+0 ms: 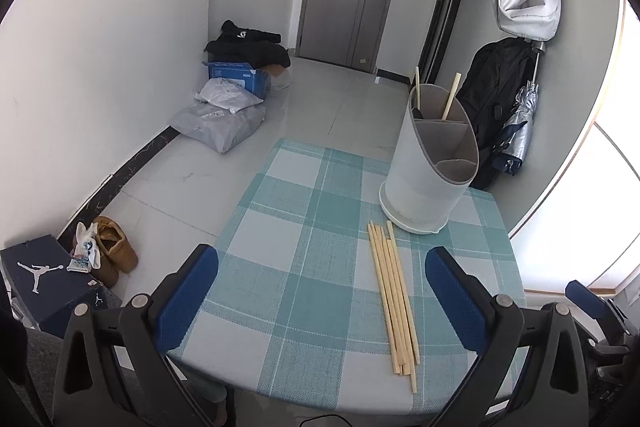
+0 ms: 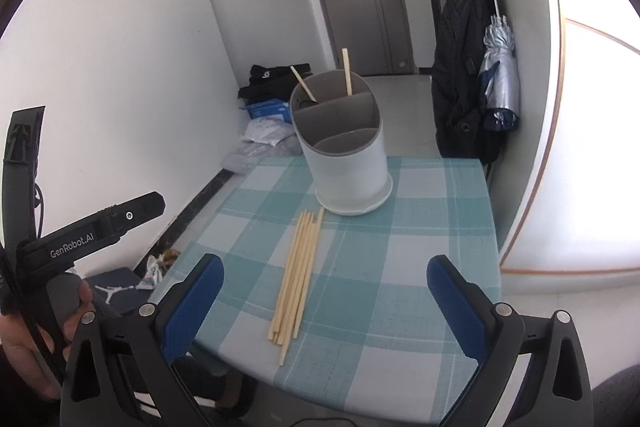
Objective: Organize utensils
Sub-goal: 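Move the right gripper back down toward the remaining chopsticks, then grasp a single chopstick with the right gripper and lift it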
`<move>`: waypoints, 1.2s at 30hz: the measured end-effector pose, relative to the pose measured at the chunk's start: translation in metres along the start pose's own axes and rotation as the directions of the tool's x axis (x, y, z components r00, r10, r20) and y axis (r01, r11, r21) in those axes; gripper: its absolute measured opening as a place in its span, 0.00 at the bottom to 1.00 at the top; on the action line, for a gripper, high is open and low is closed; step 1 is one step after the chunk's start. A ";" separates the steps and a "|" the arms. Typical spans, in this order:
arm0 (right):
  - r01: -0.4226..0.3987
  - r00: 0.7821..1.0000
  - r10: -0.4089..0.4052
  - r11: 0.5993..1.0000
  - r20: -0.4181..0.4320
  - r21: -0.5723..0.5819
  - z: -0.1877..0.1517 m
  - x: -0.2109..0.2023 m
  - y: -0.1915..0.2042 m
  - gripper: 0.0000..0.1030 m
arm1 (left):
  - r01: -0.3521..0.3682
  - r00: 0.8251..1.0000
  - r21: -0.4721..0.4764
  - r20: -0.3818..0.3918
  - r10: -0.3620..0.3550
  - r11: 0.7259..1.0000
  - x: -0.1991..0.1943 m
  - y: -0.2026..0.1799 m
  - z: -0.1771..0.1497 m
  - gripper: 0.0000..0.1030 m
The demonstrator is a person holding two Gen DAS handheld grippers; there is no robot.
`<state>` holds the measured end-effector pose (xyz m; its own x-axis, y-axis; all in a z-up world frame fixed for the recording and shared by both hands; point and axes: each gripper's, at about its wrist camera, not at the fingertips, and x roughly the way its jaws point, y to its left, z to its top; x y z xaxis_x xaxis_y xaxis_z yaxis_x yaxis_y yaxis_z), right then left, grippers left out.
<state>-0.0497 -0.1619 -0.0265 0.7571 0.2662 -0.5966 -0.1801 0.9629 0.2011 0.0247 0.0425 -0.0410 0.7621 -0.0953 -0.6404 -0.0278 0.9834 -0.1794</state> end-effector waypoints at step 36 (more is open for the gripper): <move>0.102 0.884 -0.182 0.974 -0.431 -0.201 0.000 0.183 0.031 0.29 | -0.133 0.979 -0.175 -0.178 0.101 0.976 0.055 0.054 0.001 0.99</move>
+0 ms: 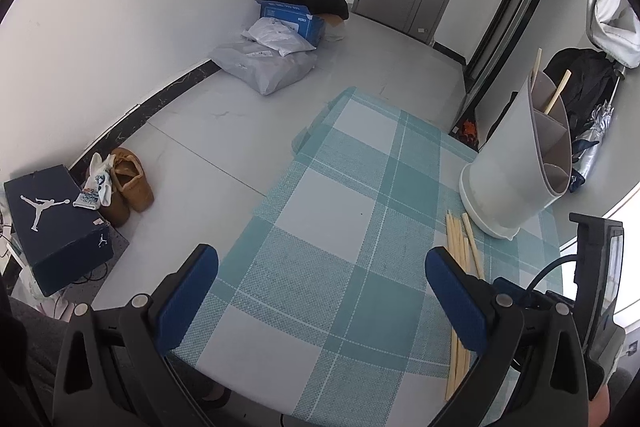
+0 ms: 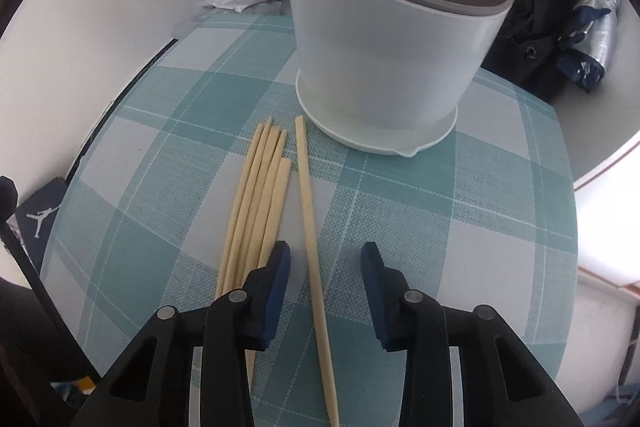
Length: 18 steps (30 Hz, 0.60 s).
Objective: Organize utensils
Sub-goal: 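Grasp a single chopstick with the right gripper and lift it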
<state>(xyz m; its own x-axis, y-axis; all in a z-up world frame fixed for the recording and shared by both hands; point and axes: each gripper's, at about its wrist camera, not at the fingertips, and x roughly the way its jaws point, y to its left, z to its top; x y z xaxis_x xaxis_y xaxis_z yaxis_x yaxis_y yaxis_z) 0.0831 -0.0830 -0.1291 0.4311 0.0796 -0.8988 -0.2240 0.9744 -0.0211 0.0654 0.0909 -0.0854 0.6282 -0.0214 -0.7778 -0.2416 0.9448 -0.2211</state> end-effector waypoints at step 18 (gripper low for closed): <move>-0.144 0.979 0.150 0.988 -0.139 0.050 -0.060 -0.042 -0.034 0.24 | 0.030 0.999 0.000 -0.013 -0.030 1.000 -0.002 -0.007 -0.003 0.99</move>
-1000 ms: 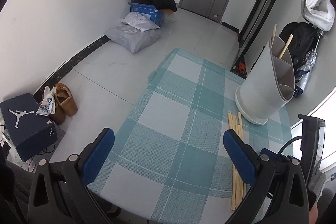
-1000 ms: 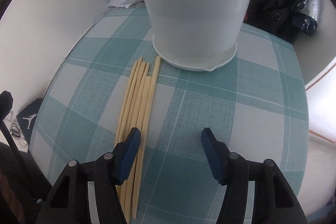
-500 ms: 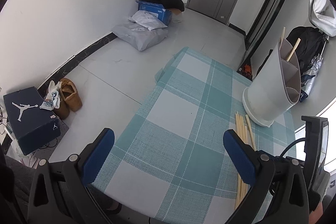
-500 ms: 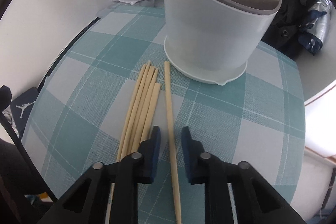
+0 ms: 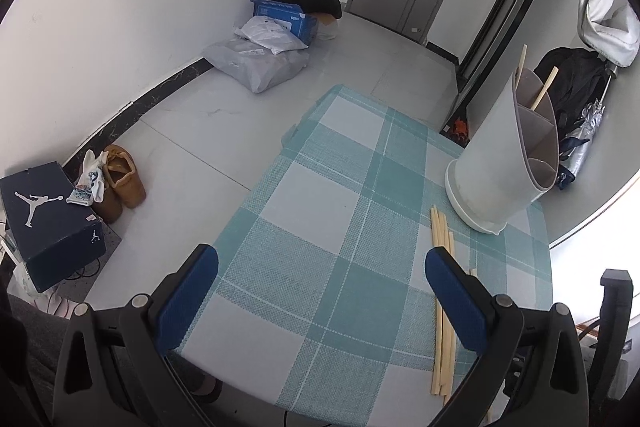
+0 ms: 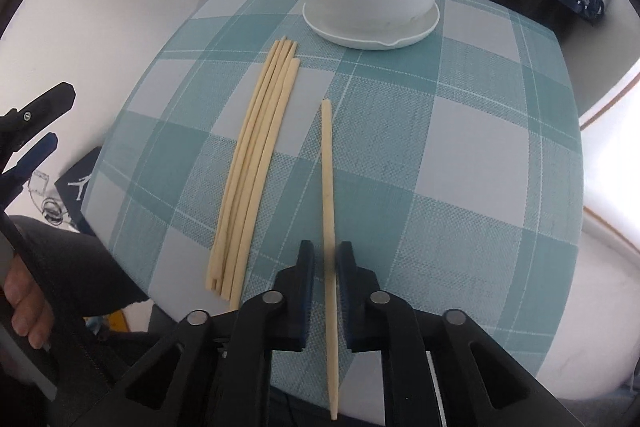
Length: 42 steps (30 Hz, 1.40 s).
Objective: Organize utensils
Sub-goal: 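Grasp a single chopstick with the right gripper and lift it, then lift the chopstick with the right gripper while the left gripper grasps another chopstick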
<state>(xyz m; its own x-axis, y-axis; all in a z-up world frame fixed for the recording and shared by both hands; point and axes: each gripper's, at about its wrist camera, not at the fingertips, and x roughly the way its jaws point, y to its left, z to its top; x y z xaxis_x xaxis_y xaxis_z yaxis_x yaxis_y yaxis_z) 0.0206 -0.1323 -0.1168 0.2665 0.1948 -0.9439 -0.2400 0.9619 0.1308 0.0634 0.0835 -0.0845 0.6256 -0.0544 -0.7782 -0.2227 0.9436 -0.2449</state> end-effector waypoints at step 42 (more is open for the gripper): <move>-0.555 0.816 0.414 0.755 0.403 0.348 0.044 -0.011 -0.143 0.05 | -0.060 0.981 0.226 -0.167 0.100 0.972 0.058 -0.071 -0.027 0.99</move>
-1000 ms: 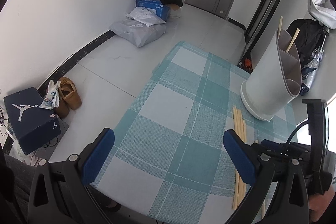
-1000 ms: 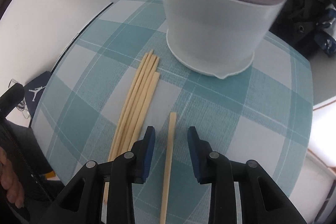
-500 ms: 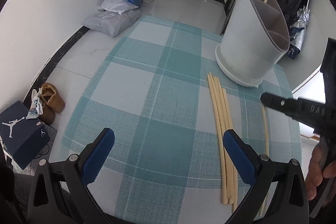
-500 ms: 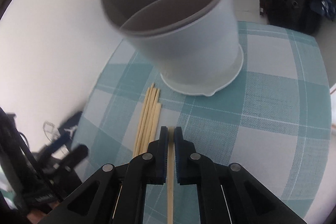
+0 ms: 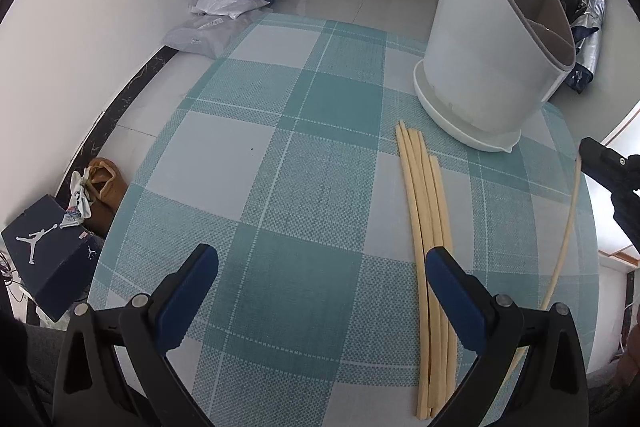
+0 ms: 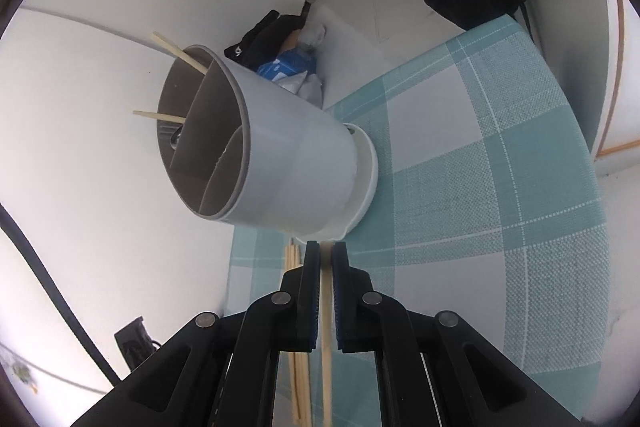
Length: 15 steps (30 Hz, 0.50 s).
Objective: Organize utensils
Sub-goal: 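Lift the chopstick with the right gripper while the left gripper grasps another chopstick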
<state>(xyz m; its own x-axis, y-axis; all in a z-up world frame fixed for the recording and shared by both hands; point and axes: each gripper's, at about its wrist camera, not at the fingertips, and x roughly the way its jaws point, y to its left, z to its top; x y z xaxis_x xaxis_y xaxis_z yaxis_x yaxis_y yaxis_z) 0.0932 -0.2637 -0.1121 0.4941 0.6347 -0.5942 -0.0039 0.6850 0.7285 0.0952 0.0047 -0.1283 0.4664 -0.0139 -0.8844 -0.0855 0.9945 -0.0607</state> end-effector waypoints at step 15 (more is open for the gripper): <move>-0.006 1.000 0.009 0.996 0.023 -0.092 0.004 -0.001 0.029 0.05 | -0.057 0.995 0.008 -0.078 0.057 0.998 0.015 -0.001 0.002 0.99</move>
<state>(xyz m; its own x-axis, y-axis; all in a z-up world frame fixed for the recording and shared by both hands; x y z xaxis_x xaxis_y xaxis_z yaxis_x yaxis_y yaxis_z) 0.0963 -0.2459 -0.0885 0.5142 0.6321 -0.5798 -0.0871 0.7109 0.6978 0.1040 0.0034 -0.1406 0.3904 0.0348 -0.9200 -0.1047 0.9945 -0.0069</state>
